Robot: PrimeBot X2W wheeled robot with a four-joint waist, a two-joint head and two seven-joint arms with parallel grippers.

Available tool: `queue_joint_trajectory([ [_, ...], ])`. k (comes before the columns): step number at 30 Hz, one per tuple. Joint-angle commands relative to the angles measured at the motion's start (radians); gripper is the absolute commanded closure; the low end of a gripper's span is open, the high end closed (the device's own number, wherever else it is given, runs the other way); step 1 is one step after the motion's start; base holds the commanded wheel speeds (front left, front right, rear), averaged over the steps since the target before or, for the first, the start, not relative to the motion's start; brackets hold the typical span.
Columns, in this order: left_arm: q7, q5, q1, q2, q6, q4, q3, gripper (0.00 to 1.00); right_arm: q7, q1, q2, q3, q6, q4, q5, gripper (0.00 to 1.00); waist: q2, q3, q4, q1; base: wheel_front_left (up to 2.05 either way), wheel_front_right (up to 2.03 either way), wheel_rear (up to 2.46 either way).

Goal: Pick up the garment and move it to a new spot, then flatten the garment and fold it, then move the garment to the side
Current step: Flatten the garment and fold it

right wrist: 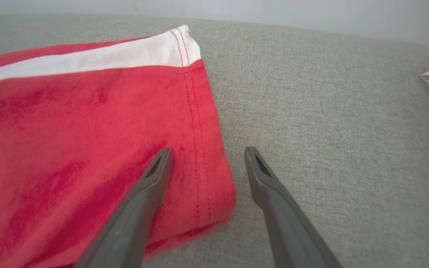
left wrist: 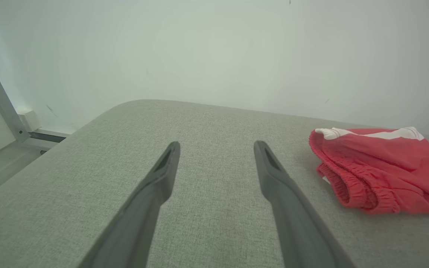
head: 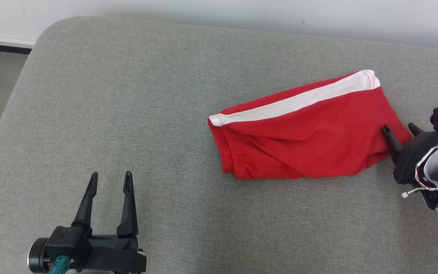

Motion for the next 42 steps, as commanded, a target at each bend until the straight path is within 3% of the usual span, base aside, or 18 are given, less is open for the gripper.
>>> queue_joint_trajectory([
  [1,-0.003,0.008,0.007,-0.007,-0.003,0.002,0.002,0.0,0.005,-0.005,0.001,0.003,0.0,0.007,0.01,0.0,0.0,0.006,0.009,0.0001,0.0,0.0,0.0],
  [5,-0.003,0.015,0.002,-0.013,-0.01,0.008,0.009,0.0,0.068,0.003,0.018,0.027,0.0,0.025,0.022,0.0,0.0,0.007,0.013,0.0001,0.0,0.0,0.0],
  [6,-0.003,0.015,0.0,-0.014,-0.014,0.011,0.012,0.0,0.086,0.005,0.02,0.033,0.0,0.029,0.024,0.16,0.0,0.007,0.012,0.0001,0.0,0.0,0.0],
  [7,-0.003,0.015,-0.003,-0.015,-0.018,0.014,0.016,0.0,0.102,0.009,0.026,0.04,0.0,0.028,0.027,0.78,0.0,0.007,0.011,0.0001,0.0,0.0,0.0],
  [8,-0.003,0.016,-0.005,-0.015,-0.022,0.017,0.018,0.0,0.108,0.011,0.029,0.043,0.0,0.024,0.031,1.0,0.0,0.006,0.01,0.0001,0.0,0.0,0.0],
  [18,-0.003,0.029,0.018,-0.018,-0.038,0.046,0.031,0.0,0.06,0.046,0.009,0.048,0.0,-0.035,0.084,1.0,0.0,-0.051,-0.027,0.0001,0.0,0.0,0.0],
  [34,-0.003,0.059,0.099,-0.018,-0.061,0.043,0.069,0.0,-0.046,0.332,-0.11,0.011,0.0,-0.187,0.201,1.0,0.0,-0.15,-0.114,0.0001,0.0,0.0,0.0],
  [42,-0.003,0.055,0.105,-0.018,-0.06,0.04,0.067,0.0,-0.067,0.312,-0.093,-0.002,0.0,-0.216,0.166,1.0,0.0,-0.16,-0.129,0.0001,0.0,0.0,0.0],
])
